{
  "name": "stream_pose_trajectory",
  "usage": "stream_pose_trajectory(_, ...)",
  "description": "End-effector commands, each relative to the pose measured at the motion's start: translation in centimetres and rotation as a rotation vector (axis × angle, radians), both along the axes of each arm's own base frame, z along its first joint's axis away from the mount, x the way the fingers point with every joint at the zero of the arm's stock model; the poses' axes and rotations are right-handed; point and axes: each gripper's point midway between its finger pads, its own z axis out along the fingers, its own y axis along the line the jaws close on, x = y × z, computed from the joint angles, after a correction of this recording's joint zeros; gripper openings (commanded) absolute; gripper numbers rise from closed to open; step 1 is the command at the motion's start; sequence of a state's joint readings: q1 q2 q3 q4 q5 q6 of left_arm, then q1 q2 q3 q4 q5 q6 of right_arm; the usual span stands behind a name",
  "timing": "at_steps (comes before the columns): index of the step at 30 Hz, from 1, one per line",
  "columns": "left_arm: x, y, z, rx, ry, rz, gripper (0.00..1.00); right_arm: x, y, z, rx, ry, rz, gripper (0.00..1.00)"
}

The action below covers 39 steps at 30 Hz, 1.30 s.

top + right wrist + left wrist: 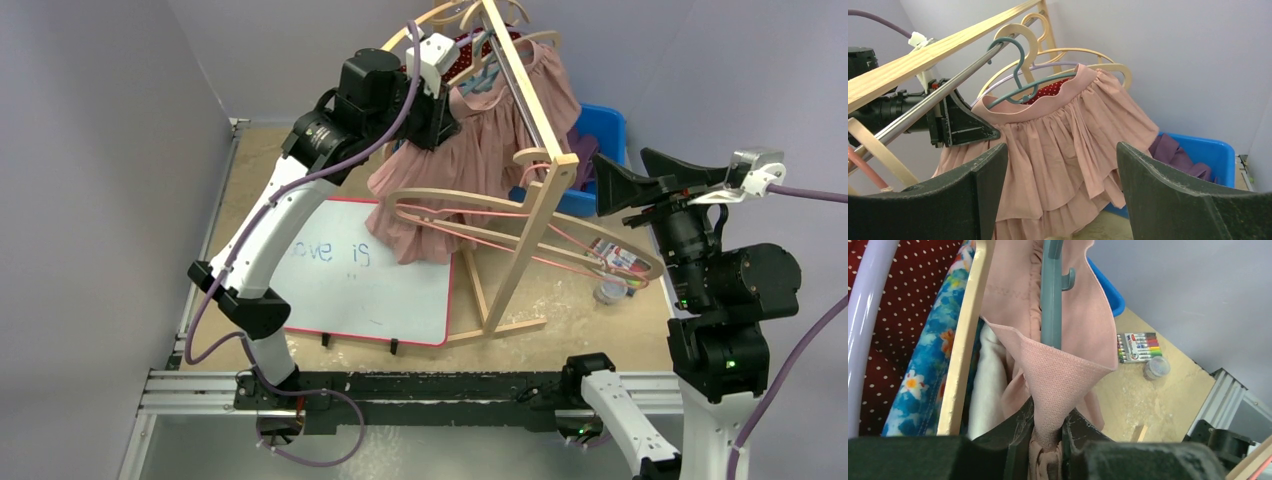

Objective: Remove the skirt from the hanger
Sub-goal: Pick up the hanger from the clothesline.

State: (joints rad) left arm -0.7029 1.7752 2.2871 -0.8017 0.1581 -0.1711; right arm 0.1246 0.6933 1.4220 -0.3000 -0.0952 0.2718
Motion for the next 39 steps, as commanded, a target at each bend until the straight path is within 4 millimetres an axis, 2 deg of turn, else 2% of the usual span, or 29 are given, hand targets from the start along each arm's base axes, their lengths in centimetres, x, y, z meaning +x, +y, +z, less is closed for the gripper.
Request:
stream_pose_trajectory(1, -0.8, 0.1, 5.2, -0.121, -0.101, -0.026, 0.00, -0.9, -0.3, 2.2, 0.013, -0.078, -0.010, 0.81)
stream_pose_trajectory(6, -1.9, -0.8, 7.0, -0.223, -0.058, -0.063, 0.00, -1.0, -0.4, 2.1, 0.012, -0.081, -0.013, 0.81)
stream_pose_trajectory(13, -4.6, -2.4, 11.2, -0.473, 0.042, -0.166, 0.00, -1.1, -0.3, 1.9, 0.014, -0.082, -0.007, 0.81)
stream_pose_trajectory(18, -4.9, -3.2, 12.3, -0.573, 0.148, -0.176, 0.00, -1.0, -0.1, 2.0, 0.015, -0.085, 0.002, 0.81)
stream_pose_trajectory(22, -5.8, -4.4, 13.9, -0.685, 0.228, -0.262, 0.00, -1.0, 0.0, 2.1, 0.018, -0.089, 0.005, 0.81)
stream_pose_trajectory(28, -6.2, -5.7, 14.6, -0.749, 0.283, -0.340, 0.00, -0.7, 0.1, 2.0, 0.022, -0.085, 0.011, 0.81)
stream_pose_trajectory(33, -7.1, -5.4, 16.0, -0.801, 0.287, -0.362, 0.00, -0.7, 0.1, 1.9, 0.023, -0.085, 0.013, 0.81)
stream_pose_trajectory(39, -9.1, -3.8, 18.6, -0.927, 0.314, -0.403, 0.00, -0.6, 0.2, 1.9, 0.022, -0.083, 0.015, 0.81)
